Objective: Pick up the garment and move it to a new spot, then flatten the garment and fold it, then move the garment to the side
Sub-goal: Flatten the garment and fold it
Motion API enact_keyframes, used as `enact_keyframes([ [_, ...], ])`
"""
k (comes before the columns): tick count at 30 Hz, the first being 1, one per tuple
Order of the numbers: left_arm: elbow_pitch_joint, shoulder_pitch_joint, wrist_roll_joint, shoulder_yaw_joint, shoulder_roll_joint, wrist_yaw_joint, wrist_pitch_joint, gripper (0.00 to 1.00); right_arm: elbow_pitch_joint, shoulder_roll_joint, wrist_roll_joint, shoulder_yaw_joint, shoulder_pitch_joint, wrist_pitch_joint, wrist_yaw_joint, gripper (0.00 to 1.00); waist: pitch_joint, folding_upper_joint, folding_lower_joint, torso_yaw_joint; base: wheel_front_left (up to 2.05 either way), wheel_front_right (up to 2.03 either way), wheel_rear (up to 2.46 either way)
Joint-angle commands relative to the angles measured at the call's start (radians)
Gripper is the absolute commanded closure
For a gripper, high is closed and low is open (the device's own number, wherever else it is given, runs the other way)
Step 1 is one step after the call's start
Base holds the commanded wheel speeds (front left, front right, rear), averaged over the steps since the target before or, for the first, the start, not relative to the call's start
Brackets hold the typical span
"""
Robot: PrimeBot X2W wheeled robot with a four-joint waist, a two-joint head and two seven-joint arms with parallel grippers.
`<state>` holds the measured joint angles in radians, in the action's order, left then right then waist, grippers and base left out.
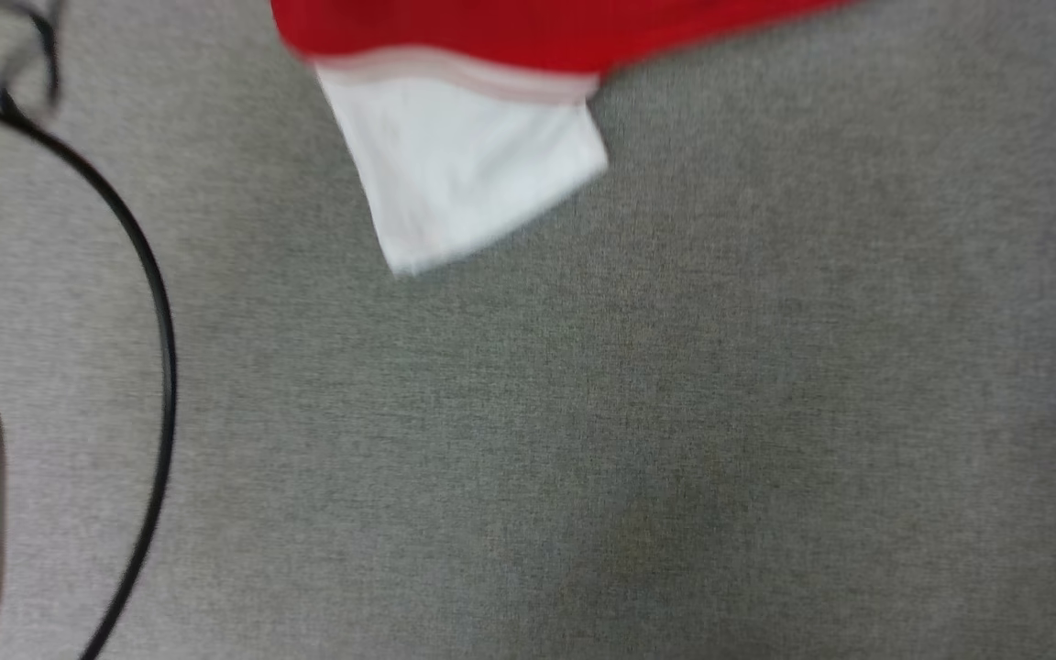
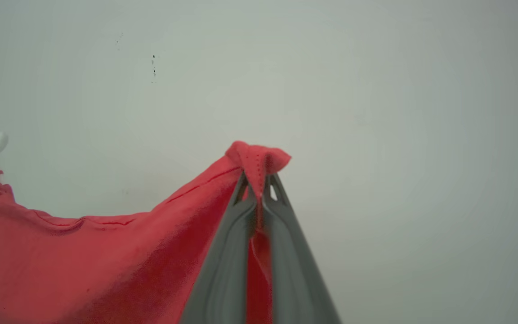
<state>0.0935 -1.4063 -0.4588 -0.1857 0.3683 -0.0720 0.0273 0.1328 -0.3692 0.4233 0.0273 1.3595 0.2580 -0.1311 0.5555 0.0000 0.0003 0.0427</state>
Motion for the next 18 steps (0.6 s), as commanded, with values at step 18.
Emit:
enact_keyframes([
  [18,0.455,-0.512,0.028,-0.060,-0.014,-0.046,0.083,1.00,0.572,0.010,-0.104,0.156,0.561,-0.202,0.001,1.00,0.144,0.0000,-0.0003,-0.004,0.00,0.00,0.00],
])
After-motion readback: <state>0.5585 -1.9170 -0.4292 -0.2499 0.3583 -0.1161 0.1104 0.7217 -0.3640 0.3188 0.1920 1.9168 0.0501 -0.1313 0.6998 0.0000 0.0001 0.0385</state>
